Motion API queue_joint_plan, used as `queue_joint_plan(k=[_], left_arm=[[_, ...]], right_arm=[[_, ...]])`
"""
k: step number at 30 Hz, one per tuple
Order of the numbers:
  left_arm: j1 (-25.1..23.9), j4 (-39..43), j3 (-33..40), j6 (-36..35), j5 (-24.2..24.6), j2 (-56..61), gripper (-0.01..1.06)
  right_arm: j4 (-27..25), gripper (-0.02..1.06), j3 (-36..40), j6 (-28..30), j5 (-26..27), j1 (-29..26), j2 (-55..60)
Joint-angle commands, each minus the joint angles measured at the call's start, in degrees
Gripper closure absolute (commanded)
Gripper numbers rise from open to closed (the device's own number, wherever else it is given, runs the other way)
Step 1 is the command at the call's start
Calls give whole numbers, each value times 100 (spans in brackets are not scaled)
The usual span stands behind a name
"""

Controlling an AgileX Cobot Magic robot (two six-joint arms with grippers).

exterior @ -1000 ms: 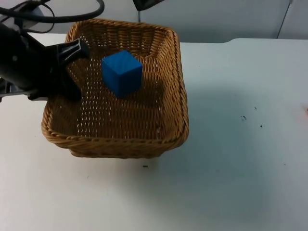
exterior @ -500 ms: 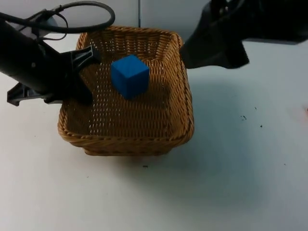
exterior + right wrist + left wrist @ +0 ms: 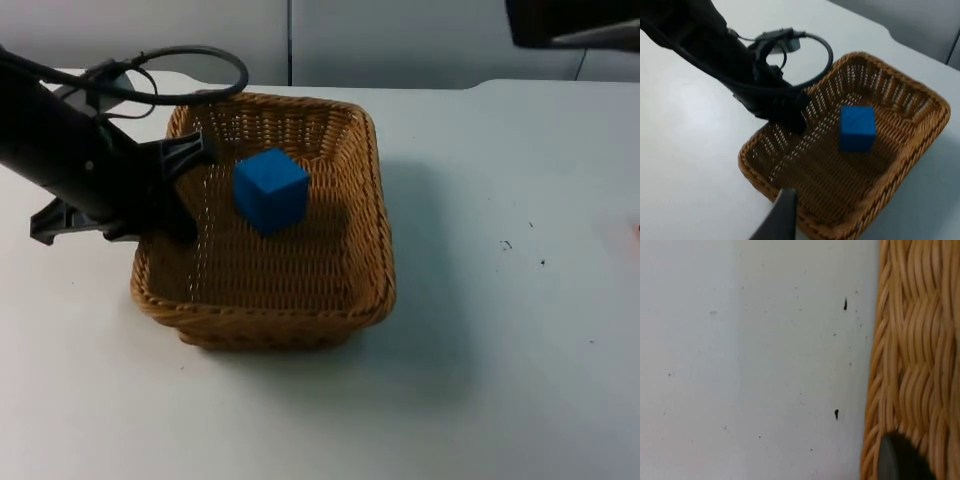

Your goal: Pick up the basket with the left hand and place the blue cube into the basket with the right hand.

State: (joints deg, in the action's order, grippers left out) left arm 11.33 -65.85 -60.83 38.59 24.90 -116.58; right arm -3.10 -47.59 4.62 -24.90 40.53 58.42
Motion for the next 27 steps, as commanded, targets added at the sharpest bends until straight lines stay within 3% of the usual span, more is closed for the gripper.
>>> queue_joint_plan(k=[1, 16, 19, 20, 23, 25, 27], left_arm=[[39, -156, -60, 46, -39, 6, 105], [39, -206, -60, 343, -176, -6, 104], [39, -343, -60, 456, -189, -6, 88], [39, -343, -60, 456, -189, -6, 88], [39, -399, -60, 456, -210, -6, 61], [39, -399, -60, 456, -210, -6, 56], [28, -399, -60, 456, -215, -6, 40]], right_arm=[[-18, 12, 29, -17, 27, 12, -237], [-18, 12, 29, -17, -275, 12, -439], [-18, 12, 29, -17, -286, 12, -439], [-18, 12, 29, -17, -286, 12, -439], [-18, 12, 29, -17, -298, 12, -439], [-18, 12, 29, -17, -312, 12, -439], [-18, 12, 29, -17, -312, 12, -439]])
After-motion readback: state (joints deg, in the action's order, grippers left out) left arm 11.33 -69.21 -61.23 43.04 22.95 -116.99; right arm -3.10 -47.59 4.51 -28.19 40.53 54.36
